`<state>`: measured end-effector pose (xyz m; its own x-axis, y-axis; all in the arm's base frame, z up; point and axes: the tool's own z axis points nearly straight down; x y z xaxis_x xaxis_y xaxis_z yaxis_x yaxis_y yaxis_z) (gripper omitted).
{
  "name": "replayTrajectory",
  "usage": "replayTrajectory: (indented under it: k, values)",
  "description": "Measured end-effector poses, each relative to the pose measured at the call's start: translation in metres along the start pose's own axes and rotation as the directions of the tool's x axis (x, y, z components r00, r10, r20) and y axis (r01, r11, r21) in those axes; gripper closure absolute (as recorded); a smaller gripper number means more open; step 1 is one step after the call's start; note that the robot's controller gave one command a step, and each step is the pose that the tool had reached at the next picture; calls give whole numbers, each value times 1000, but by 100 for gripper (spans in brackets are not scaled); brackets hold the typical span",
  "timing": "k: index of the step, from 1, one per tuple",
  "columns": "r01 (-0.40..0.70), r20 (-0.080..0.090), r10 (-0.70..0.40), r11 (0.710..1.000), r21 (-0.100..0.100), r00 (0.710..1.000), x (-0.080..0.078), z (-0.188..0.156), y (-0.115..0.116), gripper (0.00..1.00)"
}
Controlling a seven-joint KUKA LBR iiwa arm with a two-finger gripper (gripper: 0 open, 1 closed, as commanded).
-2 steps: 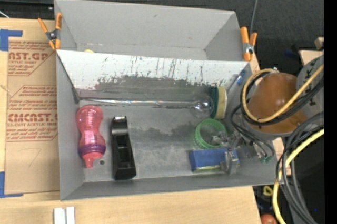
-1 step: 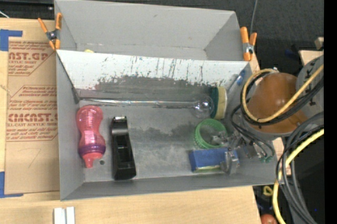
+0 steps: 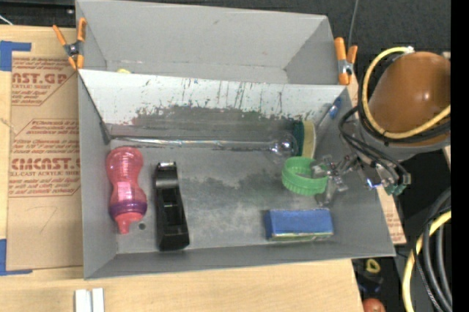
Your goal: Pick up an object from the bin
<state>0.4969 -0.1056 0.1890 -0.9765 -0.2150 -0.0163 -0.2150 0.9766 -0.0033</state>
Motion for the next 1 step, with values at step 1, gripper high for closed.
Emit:
replayTrajectory:
  k: [1]
  values:
    - [23,-5,-23,1000,-3,1000,11,-63,-15,100]
